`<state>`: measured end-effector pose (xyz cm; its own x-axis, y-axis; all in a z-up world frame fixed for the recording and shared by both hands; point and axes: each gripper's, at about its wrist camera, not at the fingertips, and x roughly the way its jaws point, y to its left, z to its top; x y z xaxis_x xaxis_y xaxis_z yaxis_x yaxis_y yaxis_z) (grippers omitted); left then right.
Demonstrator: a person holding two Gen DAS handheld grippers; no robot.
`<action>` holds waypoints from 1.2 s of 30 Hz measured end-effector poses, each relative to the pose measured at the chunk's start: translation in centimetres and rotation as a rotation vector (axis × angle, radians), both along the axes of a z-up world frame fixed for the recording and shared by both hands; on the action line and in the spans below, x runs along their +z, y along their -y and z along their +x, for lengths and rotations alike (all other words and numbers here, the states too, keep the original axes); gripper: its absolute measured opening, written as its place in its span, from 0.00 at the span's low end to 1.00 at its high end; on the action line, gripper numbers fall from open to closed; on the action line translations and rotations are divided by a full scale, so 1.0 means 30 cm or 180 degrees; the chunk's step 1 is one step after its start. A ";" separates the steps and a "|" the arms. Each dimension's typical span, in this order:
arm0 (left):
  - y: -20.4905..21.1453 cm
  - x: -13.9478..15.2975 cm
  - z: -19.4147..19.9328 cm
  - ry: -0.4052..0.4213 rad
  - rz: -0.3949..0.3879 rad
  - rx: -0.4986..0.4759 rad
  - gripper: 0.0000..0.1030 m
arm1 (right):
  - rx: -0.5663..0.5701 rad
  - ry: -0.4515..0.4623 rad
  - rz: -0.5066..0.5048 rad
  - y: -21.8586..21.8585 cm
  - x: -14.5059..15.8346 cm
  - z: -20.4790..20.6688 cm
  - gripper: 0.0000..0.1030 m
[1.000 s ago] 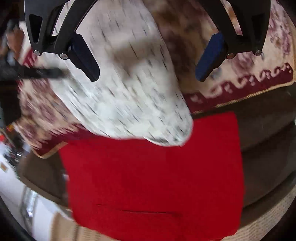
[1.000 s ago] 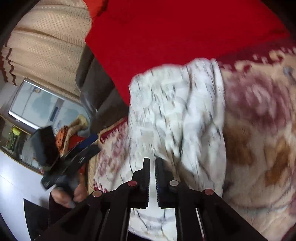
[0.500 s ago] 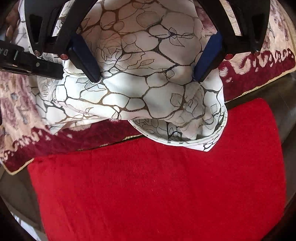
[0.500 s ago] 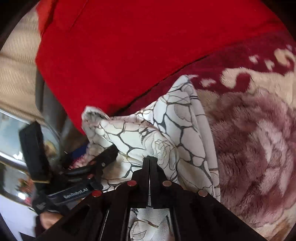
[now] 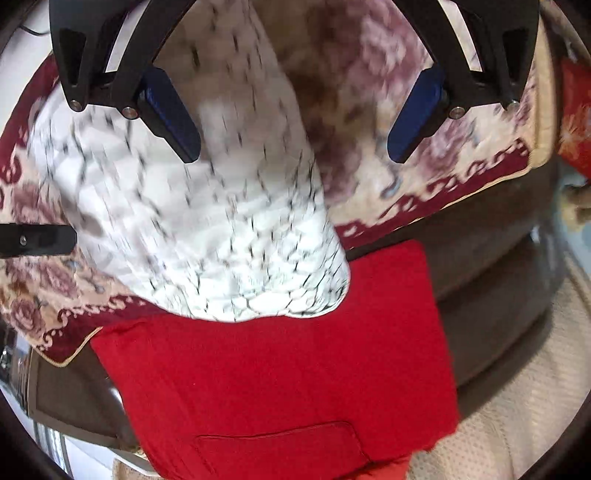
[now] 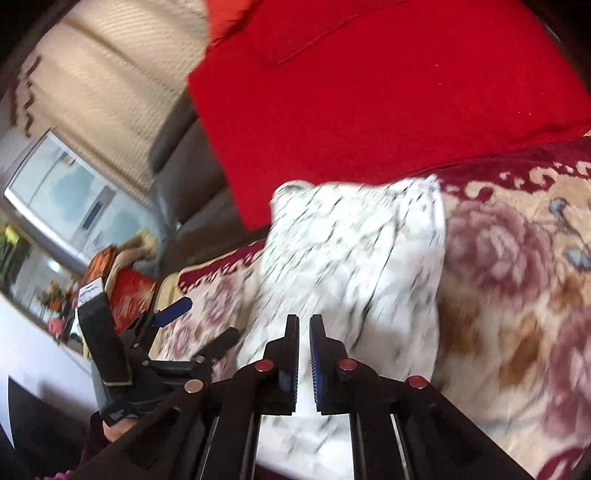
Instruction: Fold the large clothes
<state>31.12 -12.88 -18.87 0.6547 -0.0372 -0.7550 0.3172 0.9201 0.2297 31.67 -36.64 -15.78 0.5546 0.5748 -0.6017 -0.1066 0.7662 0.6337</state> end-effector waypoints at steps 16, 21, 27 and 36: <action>0.009 -0.049 -0.107 0.0066 -0.0112 0.0193 0.98 | -0.0348 -0.0449 -0.0081 -0.075 -0.227 -0.137 0.06; 0.007 -0.067 -0.100 0.0016 -0.0194 0.0235 0.98 | -0.0357 -0.0484 -0.0083 -0.124 -0.241 -0.099 0.02; 0.031 -0.106 -0.081 -0.0085 -0.0070 0.0247 0.99 | -0.0355 -0.0528 -0.0012 -0.112 -0.268 -0.079 0.01; 0.041 -0.089 -0.094 -0.0067 0.0005 0.0289 0.99 | -0.0353 -0.0532 -0.0029 -0.105 -0.256 -0.085 0.01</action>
<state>28.30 -14.13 -21.54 0.6392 0.0230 -0.7687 0.2372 0.9449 0.2254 29.12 -33.50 -23.45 0.5062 0.5098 -0.6957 0.0849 0.7733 0.6284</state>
